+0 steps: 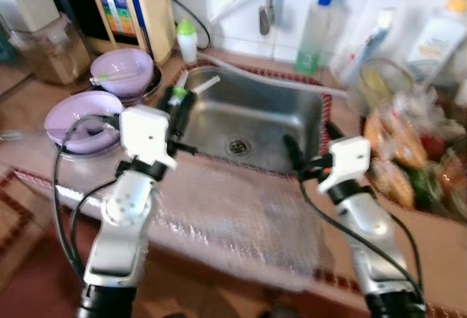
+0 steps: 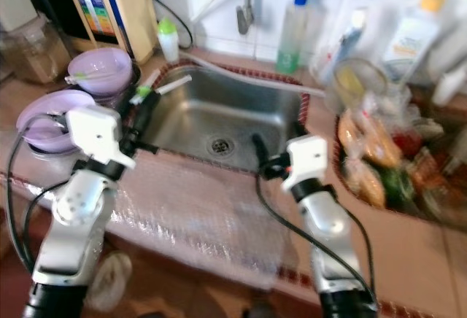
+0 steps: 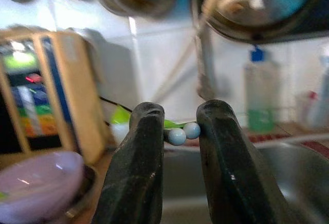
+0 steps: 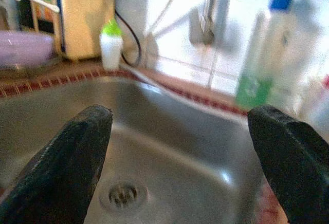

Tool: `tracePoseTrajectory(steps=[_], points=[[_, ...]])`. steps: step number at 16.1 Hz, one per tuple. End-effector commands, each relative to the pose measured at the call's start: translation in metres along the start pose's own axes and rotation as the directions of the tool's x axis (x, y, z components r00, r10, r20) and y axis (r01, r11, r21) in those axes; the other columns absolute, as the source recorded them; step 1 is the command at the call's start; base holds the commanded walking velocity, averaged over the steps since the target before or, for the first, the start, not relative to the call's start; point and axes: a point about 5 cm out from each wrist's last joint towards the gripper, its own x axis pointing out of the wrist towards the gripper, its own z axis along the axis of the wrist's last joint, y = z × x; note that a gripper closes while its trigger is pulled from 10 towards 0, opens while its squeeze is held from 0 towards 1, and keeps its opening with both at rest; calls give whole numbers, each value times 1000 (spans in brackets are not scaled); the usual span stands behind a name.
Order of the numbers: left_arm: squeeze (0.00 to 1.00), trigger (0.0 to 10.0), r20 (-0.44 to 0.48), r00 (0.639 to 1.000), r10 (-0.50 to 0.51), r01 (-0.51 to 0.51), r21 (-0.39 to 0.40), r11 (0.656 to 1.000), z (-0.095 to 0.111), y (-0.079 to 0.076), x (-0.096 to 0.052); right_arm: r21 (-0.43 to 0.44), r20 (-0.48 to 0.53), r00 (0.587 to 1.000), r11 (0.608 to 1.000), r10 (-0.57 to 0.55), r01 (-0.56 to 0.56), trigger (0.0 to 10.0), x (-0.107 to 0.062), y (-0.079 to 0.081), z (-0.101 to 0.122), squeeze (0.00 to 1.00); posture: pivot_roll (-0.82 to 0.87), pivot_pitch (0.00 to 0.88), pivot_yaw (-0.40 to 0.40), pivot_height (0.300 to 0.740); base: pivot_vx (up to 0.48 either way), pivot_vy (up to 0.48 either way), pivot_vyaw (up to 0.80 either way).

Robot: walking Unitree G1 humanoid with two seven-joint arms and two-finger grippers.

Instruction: Kitchen organization

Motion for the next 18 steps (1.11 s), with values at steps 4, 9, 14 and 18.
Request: tracePoseTrajectory(steps=[4,9,14,18], points=[[0,10000,-2,1000,6,-6,3,1000,0,5,-4,6,22,1000,1000,20,-20,10000,2,7,4,0,-38,6,10,740,0,0,0],[0,6902,-52,982,-182,180,-53,982,-8,-15,-13,-102,-3,994,989,108,-108,10000,6,3,4,0,-31,20,2,740,0,0,0],[0,4824,-89,931,-353,345,-88,934,-6,-20,-9,-425,-111,925,824,363,-375,10000,14,-7,-1,0,-28,39,6,740,0,0,0],[0,5020,-113,888,-446,442,-63,895,-7,-23,-8,-544,-110,885,718,453,-435,10000,29,-1,3,0,-19,46,9,740,0,0,0]])
